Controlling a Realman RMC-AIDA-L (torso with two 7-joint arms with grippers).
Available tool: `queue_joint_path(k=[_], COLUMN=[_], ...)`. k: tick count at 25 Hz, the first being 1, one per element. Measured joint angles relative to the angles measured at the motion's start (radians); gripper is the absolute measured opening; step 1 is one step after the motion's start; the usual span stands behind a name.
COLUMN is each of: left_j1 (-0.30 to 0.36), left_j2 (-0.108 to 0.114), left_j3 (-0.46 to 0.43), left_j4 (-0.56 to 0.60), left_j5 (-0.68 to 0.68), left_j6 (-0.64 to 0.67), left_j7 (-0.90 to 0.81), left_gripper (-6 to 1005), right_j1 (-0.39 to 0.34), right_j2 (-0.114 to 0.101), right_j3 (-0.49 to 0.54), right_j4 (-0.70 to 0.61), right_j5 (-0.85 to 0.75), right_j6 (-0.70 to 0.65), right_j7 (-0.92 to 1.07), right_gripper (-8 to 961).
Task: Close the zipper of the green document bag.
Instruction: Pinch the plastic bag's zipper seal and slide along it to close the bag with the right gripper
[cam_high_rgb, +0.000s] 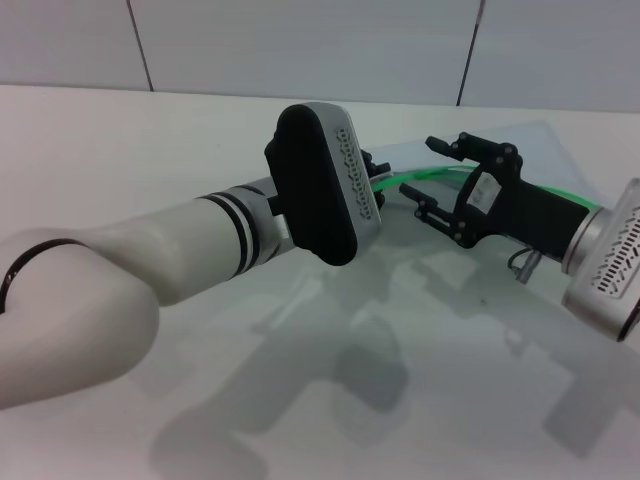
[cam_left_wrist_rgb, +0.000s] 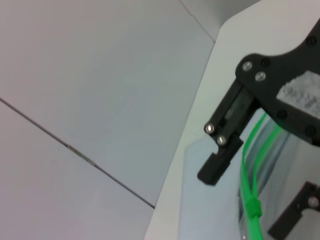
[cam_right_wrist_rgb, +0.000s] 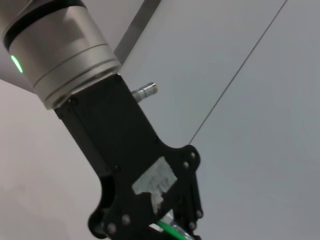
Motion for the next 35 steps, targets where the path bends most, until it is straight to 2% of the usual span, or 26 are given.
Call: queue_joint_path(k=[7, 13, 17, 23, 35], left_j1=[0.004, 0.004, 0.004, 0.004, 0.004], left_j2=[0.003, 0.005, 0.005, 0.005, 0.005], left_j3=[-0.005, -0.005, -0.008, -0.008, -0.024], left_j4=[0.005, 0.014, 0.017, 0.018, 0.017], left_j5=[0.0, 0.0, 0.0, 0.0, 0.0], left_j6=[0.019, 0.026, 0.033, 0.035, 0.048], left_j7=[0.0, 0.001, 0.001, 0.002, 0.002], left_gripper=[56, 56, 56, 56, 55], right_j1=[-0.015, -0.114, -0.177, -0.188, -0.199], right_j2=[-0.006, -0.004, 0.017, 0.038, 0.041], right_j3=[0.024, 0.07, 0.102, 0.113, 0.075], right_j4=[-0.052, -0.293, -0.417, -0.433, -0.463], right_j5=[-0.068, -0.25, -0.358, -0.396, -0.412], right_j6=[0.056, 0.254, 0.344, 0.371, 0.371], right_j7=[-0.003, 0.002, 0.005, 0.007, 0.05], right_gripper=[570, 571, 571, 563, 548])
